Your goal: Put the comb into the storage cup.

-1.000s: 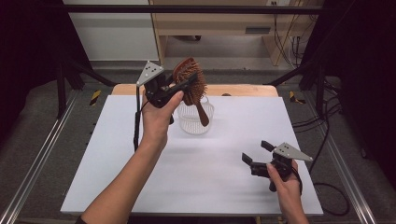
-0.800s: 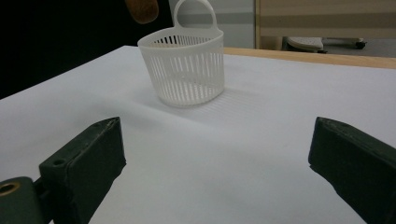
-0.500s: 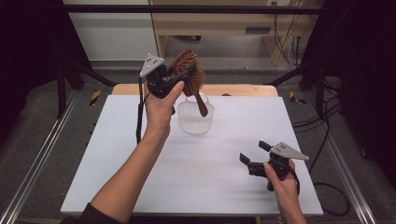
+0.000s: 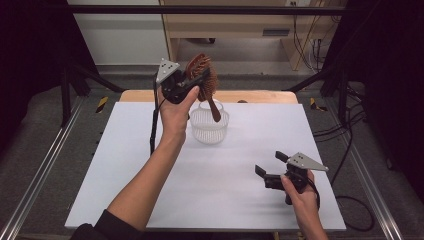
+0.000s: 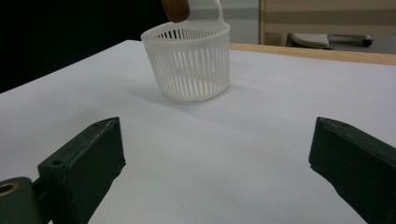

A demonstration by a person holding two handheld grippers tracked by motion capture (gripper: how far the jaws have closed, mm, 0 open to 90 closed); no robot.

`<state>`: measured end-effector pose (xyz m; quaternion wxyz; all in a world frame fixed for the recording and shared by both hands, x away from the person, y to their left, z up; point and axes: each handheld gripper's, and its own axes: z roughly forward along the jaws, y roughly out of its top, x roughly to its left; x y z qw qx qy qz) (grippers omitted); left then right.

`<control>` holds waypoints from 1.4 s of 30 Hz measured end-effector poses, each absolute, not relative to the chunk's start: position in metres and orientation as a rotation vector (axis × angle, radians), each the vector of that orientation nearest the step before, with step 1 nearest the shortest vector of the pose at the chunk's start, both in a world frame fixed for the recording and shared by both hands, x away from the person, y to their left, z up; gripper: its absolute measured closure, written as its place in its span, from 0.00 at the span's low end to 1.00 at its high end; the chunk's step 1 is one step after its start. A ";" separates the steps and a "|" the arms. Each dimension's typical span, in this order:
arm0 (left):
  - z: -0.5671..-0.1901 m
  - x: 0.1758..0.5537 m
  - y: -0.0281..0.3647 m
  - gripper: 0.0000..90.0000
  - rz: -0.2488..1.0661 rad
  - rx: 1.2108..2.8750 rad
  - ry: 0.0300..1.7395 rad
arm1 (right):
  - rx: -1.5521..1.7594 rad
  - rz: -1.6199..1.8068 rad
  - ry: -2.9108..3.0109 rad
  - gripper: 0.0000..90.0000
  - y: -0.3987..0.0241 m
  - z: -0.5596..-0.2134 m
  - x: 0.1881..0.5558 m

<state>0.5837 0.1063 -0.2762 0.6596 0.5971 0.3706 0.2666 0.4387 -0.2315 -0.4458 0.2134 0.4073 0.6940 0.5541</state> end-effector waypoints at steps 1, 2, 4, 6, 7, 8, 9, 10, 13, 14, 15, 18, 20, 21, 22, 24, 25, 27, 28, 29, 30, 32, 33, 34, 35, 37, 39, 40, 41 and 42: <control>-0.278 0.585 0.106 0.57 0.607 1.354 0.838 | 1.130 1.538 1.926 0.04 -0.231 -0.446 0.439; -0.279 0.587 0.105 0.57 0.611 1.357 0.835 | 1.127 1.537 1.934 0.04 -0.231 -0.446 0.438; -0.283 0.589 0.102 0.57 0.620 1.367 0.833 | 1.121 1.531 1.941 0.04 -0.230 -0.447 0.439; -0.287 0.592 0.099 0.57 0.624 1.378 0.832 | 1.118 1.526 1.951 0.04 -0.230 -0.448 0.439; -0.291 0.594 0.096 0.57 0.624 1.388 0.836 | 1.121 1.528 1.949 0.04 -0.229 -0.448 0.439; -0.293 0.595 0.095 0.57 0.619 1.389 0.837 | 1.119 1.529 1.949 0.04 -0.229 -0.448 0.439; -0.293 0.595 0.095 0.57 0.619 1.389 0.837 | 1.119 1.529 1.949 0.04 -0.229 -0.448 0.439; -0.295 0.595 0.093 0.57 0.616 1.394 0.835 | 1.119 1.531 1.951 0.04 -0.229 -0.448 0.439; -0.300 0.597 0.088 0.57 0.621 1.409 0.829 | 1.122 1.530 1.950 0.04 -0.229 -0.448 0.440; -0.301 0.597 0.087 0.57 0.622 1.411 0.830 | 1.122 1.530 1.950 0.04 -0.229 -0.448 0.440; -0.302 0.598 0.086 0.57 0.621 1.413 0.831 | 1.121 1.528 1.951 0.04 -0.230 -0.448 0.439; -0.306 0.599 0.083 0.57 0.621 1.418 0.833 | 1.121 1.529 1.952 0.04 -0.230 -0.448 0.439; -0.308 0.600 0.081 0.57 0.619 1.423 0.833 | 1.116 1.532 1.952 0.04 -0.230 -0.448 0.439; -0.309 0.601 0.081 0.57 0.618 1.424 0.834 | 1.115 1.534 1.954 0.04 -0.230 -0.448 0.439; -0.310 0.601 0.081 0.57 0.618 1.424 0.835 | 1.115 1.534 1.954 0.04 -0.230 -0.448 0.439; -0.312 0.602 0.080 0.57 0.620 1.430 0.835 | 1.114 1.535 1.953 0.04 -0.230 -0.448 0.439; -0.313 0.602 0.080 0.57 0.623 1.432 0.833 | 1.115 1.535 1.953 0.04 -0.230 -0.448 0.439; -0.314 0.602 0.079 0.57 0.627 1.436 0.830 | 1.119 1.535 1.950 0.04 -0.229 -0.448 0.439; -0.315 0.602 0.079 0.57 0.630 1.436 0.830 | 1.120 1.535 1.950 0.04 -0.229 -0.448 0.439; -0.316 0.602 0.079 0.57 0.632 1.442 0.829 | 1.120 1.535 1.950 0.04 -0.229 -0.448 0.439; -0.317 0.602 0.078 0.57 0.631 1.442 0.829 | 1.118 1.537 1.949 0.04 -0.229 -0.448 0.439; -0.319 0.603 0.077 0.57 0.631 1.445 0.828 | 1.114 1.537 1.952 0.04 -0.229 -0.448 0.439; -0.320 0.603 0.077 0.57 0.632 1.446 0.826 | 1.112 1.540 1.951 0.04 -0.229 -0.448 0.439; -0.321 0.603 0.076 0.57 0.631 1.449 0.825 | 1.112 1.540 1.951 0.04 -0.229 -0.448 0.439; -0.321 0.603 0.076 0.57 0.633 1.452 0.825 | 1.111 1.538 1.951 0.04 -0.229 -0.448 0.439; -0.323 0.603 0.074 0.57 0.638 1.459 0.820 | 1.111 1.536 1.953 0.04 -0.230 -0.448 0.439; -0.324 0.603 0.073 0.57 0.641 1.464 0.817 | 1.114 1.535 1.953 0.04 -0.230 -0.448 0.439; -0.324 0.603 0.072 0.57 0.644 1.466 0.815 | 1.114 1.535 1.953 0.04 -0.230 -0.448 0.439; -0.325 0.603 0.071 0.57 0.643 1.467 0.814 | 1.114 1.535 1.953 0.04 -0.230 -0.448 0.439; -0.325 0.603 0.071 0.57 0.643 1.467 0.813 | 1.110 1.535 1.956 0.04 -0.230 -0.448 0.439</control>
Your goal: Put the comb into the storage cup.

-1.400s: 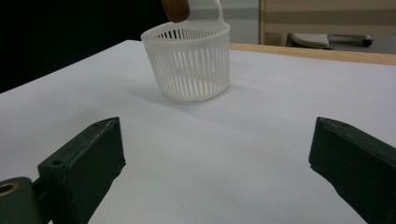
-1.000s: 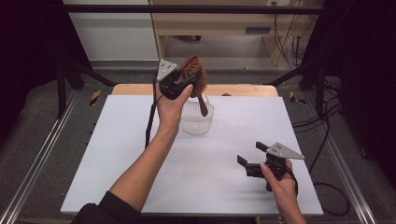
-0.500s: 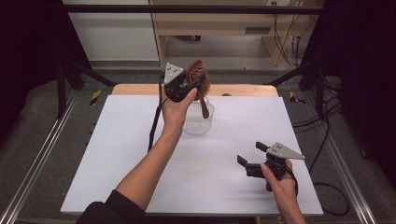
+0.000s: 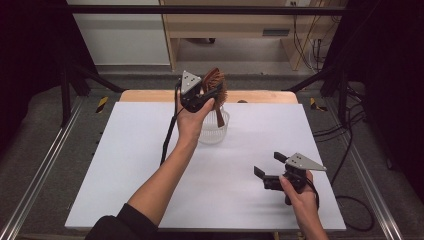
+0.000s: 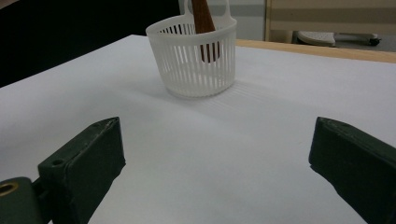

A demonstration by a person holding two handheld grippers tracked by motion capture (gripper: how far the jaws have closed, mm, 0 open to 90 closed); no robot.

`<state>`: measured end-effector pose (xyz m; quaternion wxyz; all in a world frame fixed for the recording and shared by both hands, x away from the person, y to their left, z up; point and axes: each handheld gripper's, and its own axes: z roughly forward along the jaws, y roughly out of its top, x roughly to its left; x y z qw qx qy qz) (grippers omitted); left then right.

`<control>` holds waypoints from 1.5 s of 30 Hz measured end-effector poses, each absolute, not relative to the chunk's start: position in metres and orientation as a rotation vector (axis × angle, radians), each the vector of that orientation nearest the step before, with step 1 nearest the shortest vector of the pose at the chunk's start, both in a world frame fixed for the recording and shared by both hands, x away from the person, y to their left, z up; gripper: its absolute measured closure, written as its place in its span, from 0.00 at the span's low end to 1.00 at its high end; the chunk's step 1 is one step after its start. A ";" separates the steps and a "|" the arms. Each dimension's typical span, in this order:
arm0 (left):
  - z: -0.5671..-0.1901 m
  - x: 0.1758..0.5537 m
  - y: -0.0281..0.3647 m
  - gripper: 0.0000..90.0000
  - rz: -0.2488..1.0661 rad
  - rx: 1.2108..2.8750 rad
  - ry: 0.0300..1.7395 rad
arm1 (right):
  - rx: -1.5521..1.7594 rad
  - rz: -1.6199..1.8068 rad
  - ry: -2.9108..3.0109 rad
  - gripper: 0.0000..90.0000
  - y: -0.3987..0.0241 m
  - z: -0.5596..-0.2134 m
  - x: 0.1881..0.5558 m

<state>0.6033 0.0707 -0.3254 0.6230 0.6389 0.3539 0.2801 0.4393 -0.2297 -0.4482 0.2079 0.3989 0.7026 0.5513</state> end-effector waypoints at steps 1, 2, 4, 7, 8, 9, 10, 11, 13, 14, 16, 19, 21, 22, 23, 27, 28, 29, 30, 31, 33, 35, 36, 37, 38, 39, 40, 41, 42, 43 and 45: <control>-0.326 0.603 0.070 0.57 0.643 1.468 0.813 | 1.110 1.537 1.956 0.04 -0.230 -0.448 0.439; -0.327 0.603 0.070 0.57 0.643 1.470 0.814 | 1.110 1.540 1.953 0.04 -0.230 -0.448 0.439; -0.329 0.604 0.070 0.57 0.642 1.471 0.816 | 1.111 1.541 1.951 0.04 -0.230 -0.448 0.439; -0.332 0.605 0.071 0.57 0.640 1.471 0.823 | 1.114 1.536 1.955 0.04 -0.229 -0.449 0.439; -0.333 0.605 0.071 0.57 0.637 1.472 0.825 | 1.117 1.536 1.955 0.04 -0.229 -0.449 0.439; -0.335 0.606 0.072 0.57 0.627 1.469 0.830 | 1.116 1.536 1.956 0.04 -0.229 -0.449 0.439; -0.335 0.606 0.072 0.57 0.627 1.469 0.830 | 1.116 1.536 1.956 0.04 -0.229 -0.449 0.439; -0.336 0.606 0.073 0.57 0.623 1.463 0.835 | 1.116 1.539 1.959 0.04 -0.228 -0.449 0.439; -0.337 0.607 0.073 0.57 0.622 1.461 0.838 | 1.111 1.541 1.967 0.04 -0.228 -0.449 0.439; -0.338 0.607 0.073 0.57 0.621 1.460 0.840 | 1.111 1.540 1.967 0.04 -0.228 -0.449 0.439; -0.339 0.607 0.073 0.57 0.617 1.462 0.843 | 1.112 1.538 1.966 0.04 -0.228 -0.449 0.439; -0.340 0.607 0.073 0.57 0.622 1.463 0.840 | 1.114 1.536 1.964 0.04 -0.229 -0.449 0.440; -0.340 0.607 0.073 0.57 0.621 1.460 0.841 | 1.117 1.538 1.963 0.04 -0.229 -0.450 0.440; -0.340 0.607 0.073 0.57 0.621 1.460 0.841 | 1.117 1.537 1.966 0.04 -0.229 -0.450 0.440; -0.340 0.607 0.073 0.57 0.622 1.461 0.841 | 1.117 1.537 1.966 0.04 -0.229 -0.450 0.440; -0.342 0.607 0.074 0.57 0.624 1.464 0.840 | 1.119 1.537 1.969 0.04 -0.228 -0.450 0.440; -0.342 0.607 0.074 0.57 0.623 1.463 0.841 | 1.118 1.533 1.972 0.04 -0.229 -0.451 0.440; -0.343 0.607 0.074 0.57 0.625 1.466 0.841 | 1.121 1.535 1.971 0.04 -0.228 -0.451 0.440; -0.343 0.607 0.074 0.57 0.624 1.465 0.842 | 1.121 1.535 1.971 0.04 -0.228 -0.451 0.440; -0.343 0.607 0.075 0.57 0.623 1.465 0.842 | 1.121 1.535 1.971 0.04 -0.228 -0.451 0.440; -0.343 0.607 0.075 0.57 0.625 1.464 0.840 | 1.121 1.536 1.972 0.04 -0.228 -0.451 0.440; -0.344 0.607 0.075 0.57 0.626 1.462 0.842 | 1.121 1.533 1.977 0.04 -0.228 -0.451 0.440; -0.345 0.607 0.075 0.57 0.625 1.463 0.843 | 1.120 1.532 1.977 0.04 -0.228 -0.451 0.440; -0.346 0.608 0.075 0.57 0.624 1.464 0.844 | 1.120 1.532 1.977 0.04 -0.228 -0.451 0.440; -0.347 0.608 0.075 0.57 0.622 1.464 0.846 | 1.122 1.533 1.976 0.04 -0.228 -0.451 0.440; -0.348 0.608 0.076 0.57 0.622 1.465 0.846 | 1.123 1.533 1.975 0.04 -0.228 -0.451 0.440; -0.348 0.608 0.075 0.57 0.619 1.460 0.850 | 1.123 1.533 1.976 0.04 -0.228 -0.451 0.440; -0.349 0.608 0.076 0.57 0.619 1.463 0.851 | 1.123 1.533 1.976 0.04 -0.228 -0.451 0.440; -0.349 0.608 0.076 0.57 0.618 1.462 0.852 | 1.122 1.533 1.976 0.04 -0.228 -0.451 0.440; -0.350 0.609 0.077 0.57 0.618 1.462 0.852 | 1.122 1.533 1.976 0.04 -0.228 -0.451 0.440; -0.351 0.609 0.077 0.57 0.615 1.459 0.854 | 1.119 1.532 1.981 0.04 -0.228 -0.451 0.440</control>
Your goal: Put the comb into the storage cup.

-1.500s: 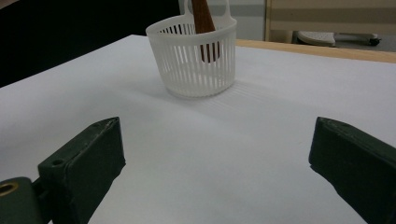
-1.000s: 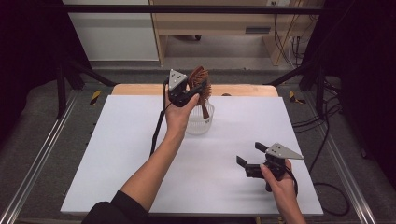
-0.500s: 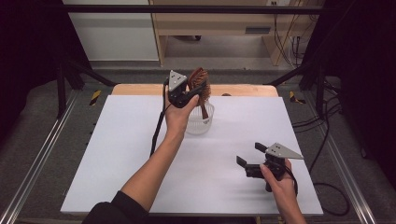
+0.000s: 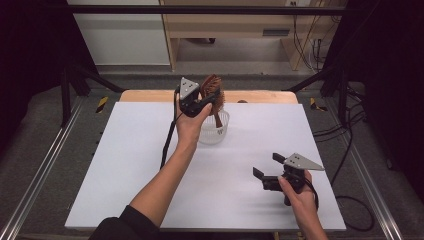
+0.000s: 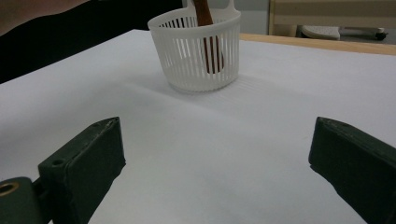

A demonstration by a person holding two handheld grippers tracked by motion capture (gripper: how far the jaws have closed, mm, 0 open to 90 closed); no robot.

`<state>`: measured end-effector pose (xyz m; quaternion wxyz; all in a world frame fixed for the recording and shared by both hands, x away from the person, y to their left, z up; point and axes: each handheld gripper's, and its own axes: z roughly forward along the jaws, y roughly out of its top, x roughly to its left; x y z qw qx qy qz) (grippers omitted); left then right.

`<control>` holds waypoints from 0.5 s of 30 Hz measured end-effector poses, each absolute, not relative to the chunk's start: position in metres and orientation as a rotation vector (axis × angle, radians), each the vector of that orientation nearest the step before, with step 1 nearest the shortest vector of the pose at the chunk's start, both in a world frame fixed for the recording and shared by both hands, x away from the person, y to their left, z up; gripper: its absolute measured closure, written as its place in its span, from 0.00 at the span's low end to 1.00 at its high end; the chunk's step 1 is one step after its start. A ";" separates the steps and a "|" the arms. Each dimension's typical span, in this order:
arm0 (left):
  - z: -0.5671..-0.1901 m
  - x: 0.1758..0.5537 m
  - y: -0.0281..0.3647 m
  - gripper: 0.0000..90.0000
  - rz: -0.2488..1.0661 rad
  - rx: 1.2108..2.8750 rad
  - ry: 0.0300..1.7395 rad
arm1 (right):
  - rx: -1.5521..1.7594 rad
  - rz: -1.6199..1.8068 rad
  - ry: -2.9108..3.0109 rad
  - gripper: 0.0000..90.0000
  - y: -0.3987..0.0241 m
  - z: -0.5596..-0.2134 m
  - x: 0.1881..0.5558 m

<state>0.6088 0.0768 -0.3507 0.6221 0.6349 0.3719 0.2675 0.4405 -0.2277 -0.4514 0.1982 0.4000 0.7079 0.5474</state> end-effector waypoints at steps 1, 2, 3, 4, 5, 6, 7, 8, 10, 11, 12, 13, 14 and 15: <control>-0.351 0.609 0.077 0.57 0.616 1.461 0.854 | 1.121 1.532 1.980 0.04 -0.227 -0.451 0.440; -0.351 0.609 0.077 0.57 0.618 1.462 0.855 | 1.121 1.532 1.980 0.04 -0.227 -0.451 0.440; -0.352 0.609 0.077 0.57 0.618 1.461 0.855 | 1.120 1.532 1.979 0.04 -0.227 -0.452 0.441; -0.352 0.609 0.078 0.57 0.617 1.462 0.856 | 1.121 1.533 1.979 0.04 -0.227 -0.452 0.440; -0.353 0.609 0.078 0.57 0.616 1.462 0.857 | 1.120 1.533 1.979 0.04 -0.227 -0.451 0.440; -0.353 0.609 0.078 0.57 0.615 1.461 0.858 | 1.120 1.534 1.979 0.04 -0.227 -0.451 0.440; -0.353 0.609 0.078 0.57 0.616 1.460 0.858 | 1.120 1.534 1.979 0.04 -0.227 -0.451 0.440; -0.354 0.609 0.078 0.57 0.616 1.460 0.859 | 1.120 1.532 1.979 0.04 -0.227 -0.451 0.440; -0.354 0.609 0.078 0.57 0.616 1.459 0.861 | 1.119 1.533 1.979 0.04 -0.227 -0.451 0.440; -0.355 0.609 0.079 0.57 0.615 1.459 0.860 | 1.118 1.532 1.978 0.04 -0.227 -0.451 0.440; -0.355 0.609 0.079 0.57 0.615 1.457 0.860 | 1.117 1.532 1.979 0.04 -0.227 -0.451 0.440; -0.355 0.609 0.079 0.57 0.616 1.460 0.859 | 1.117 1.531 1.979 0.05 -0.227 -0.451 0.440; -0.355 0.609 0.079 0.57 0.616 1.460 0.859 | 1.118 1.531 1.979 0.05 -0.227 -0.451 0.440; -0.356 0.609 0.079 0.57 0.616 1.461 0.860 | 1.118 1.533 1.980 0.04 -0.227 -0.451 0.440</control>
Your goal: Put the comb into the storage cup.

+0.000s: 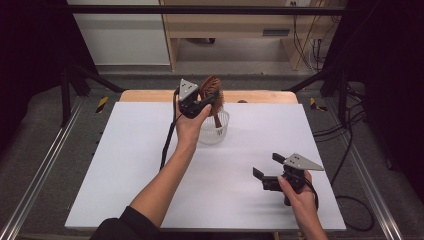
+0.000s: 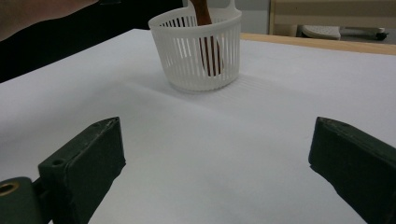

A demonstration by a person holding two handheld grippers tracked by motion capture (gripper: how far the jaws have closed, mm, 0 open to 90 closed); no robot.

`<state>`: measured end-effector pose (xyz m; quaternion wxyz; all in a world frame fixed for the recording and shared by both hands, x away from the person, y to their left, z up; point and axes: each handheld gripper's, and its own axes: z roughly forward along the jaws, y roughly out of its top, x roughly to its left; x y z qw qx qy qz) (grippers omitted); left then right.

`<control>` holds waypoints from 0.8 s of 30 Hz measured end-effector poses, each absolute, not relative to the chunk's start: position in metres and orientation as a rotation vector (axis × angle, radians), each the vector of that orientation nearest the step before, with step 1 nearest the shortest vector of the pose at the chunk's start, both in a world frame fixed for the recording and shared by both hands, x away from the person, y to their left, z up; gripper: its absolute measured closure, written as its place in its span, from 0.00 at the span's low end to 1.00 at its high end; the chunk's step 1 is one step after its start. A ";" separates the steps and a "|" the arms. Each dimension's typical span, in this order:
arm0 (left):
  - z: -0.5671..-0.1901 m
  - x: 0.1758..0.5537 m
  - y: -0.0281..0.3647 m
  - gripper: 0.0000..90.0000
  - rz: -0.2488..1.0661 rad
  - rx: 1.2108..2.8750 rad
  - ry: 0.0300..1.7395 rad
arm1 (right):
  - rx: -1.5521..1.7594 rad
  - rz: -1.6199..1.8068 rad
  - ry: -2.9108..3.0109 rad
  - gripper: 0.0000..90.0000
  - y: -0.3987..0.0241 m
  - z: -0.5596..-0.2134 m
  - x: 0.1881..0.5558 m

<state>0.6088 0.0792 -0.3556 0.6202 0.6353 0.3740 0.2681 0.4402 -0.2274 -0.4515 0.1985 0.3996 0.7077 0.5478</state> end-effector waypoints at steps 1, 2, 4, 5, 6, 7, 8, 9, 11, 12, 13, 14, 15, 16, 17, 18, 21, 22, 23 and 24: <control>-0.356 0.609 0.079 0.57 0.617 1.461 0.861 | 1.119 1.533 1.978 0.05 -0.227 -0.451 0.440; -0.356 0.609 0.079 0.57 0.618 1.462 0.861 | 1.119 1.533 1.979 0.05 -0.227 -0.451 0.440; -0.357 0.609 0.080 0.57 0.623 1.466 0.860 | 1.118 1.529 1.980 0.05 -0.227 -0.452 0.440; -0.358 0.609 0.080 0.57 0.622 1.470 0.858 | 1.119 1.530 1.981 0.05 -0.227 -0.452 0.440; -0.358 0.609 0.080 0.57 0.620 1.468 0.861 | 1.119 1.529 1.983 0.05 -0.227 -0.452 0.440; -0.359 0.609 0.080 0.57 0.620 1.473 0.861 | 1.120 1.530 1.982 0.05 -0.227 -0.452 0.440; -0.359 0.609 0.080 0.57 0.620 1.474 0.860 | 1.121 1.530 1.982 0.05 -0.227 -0.452 0.440; -0.360 0.609 0.080 0.57 0.618 1.474 0.860 | 1.121 1.529 1.981 0.05 -0.227 -0.452 0.440; -0.361 0.610 0.080 0.57 0.616 1.469 0.862 | 1.121 1.530 1.980 0.05 -0.226 -0.452 0.440; -0.361 0.610 0.081 0.57 0.616 1.473 0.861 | 1.121 1.530 1.978 0.05 -0.226 -0.452 0.440; -0.361 0.610 0.081 0.57 0.617 1.474 0.860 | 1.121 1.530 1.978 0.05 -0.226 -0.452 0.440; -0.361 0.610 0.081 0.57 0.619 1.476 0.858 | 1.121 1.530 1.978 0.05 -0.226 -0.452 0.440; -0.362 0.610 0.081 0.57 0.621 1.475 0.858 | 1.122 1.529 1.980 0.05 -0.226 -0.452 0.440; -0.362 0.610 0.081 0.57 0.625 1.478 0.856 | 1.120 1.527 1.980 0.05 -0.226 -0.452 0.440; -0.362 0.610 0.082 0.57 0.626 1.480 0.854 | 1.120 1.527 1.980 0.05 -0.226 -0.452 0.440; -0.363 0.610 0.082 0.57 0.627 1.480 0.852 | 1.120 1.527 1.981 0.05 -0.227 -0.452 0.440; -0.364 0.611 0.083 0.57 0.624 1.481 0.852 | 1.119 1.529 1.980 0.05 -0.227 -0.452 0.440; -0.365 0.611 0.083 0.57 0.619 1.473 0.856 | 1.119 1.529 1.980 0.05 -0.227 -0.452 0.440; -0.365 0.611 0.084 0.57 0.619 1.474 0.859 | 1.116 1.527 1.984 0.05 -0.227 -0.452 0.440; -0.366 0.611 0.085 0.57 0.616 1.470 0.861 | 1.116 1.526 1.985 0.05 -0.226 -0.452 0.440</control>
